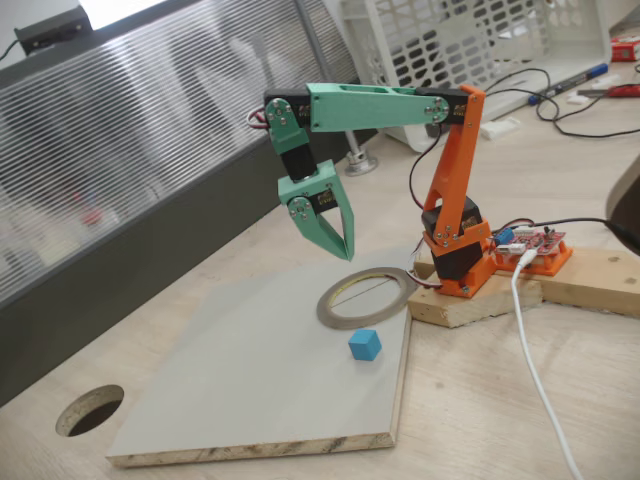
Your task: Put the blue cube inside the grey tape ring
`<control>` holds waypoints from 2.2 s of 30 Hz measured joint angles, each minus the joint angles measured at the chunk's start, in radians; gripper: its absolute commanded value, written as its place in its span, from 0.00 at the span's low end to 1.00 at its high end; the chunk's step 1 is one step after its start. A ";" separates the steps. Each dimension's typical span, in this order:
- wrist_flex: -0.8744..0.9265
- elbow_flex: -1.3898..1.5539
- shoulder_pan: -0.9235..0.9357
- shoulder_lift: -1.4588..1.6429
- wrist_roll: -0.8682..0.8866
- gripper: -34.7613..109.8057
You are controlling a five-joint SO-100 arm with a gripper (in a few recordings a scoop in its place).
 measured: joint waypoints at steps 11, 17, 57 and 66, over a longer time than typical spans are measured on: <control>-0.153 0.000 -0.061 -0.097 -0.002 0.24; -0.360 0.097 -0.058 -0.156 0.002 0.24; -0.554 0.423 -0.164 -0.011 -0.002 0.24; -0.554 0.423 -0.276 -0.011 -0.002 0.24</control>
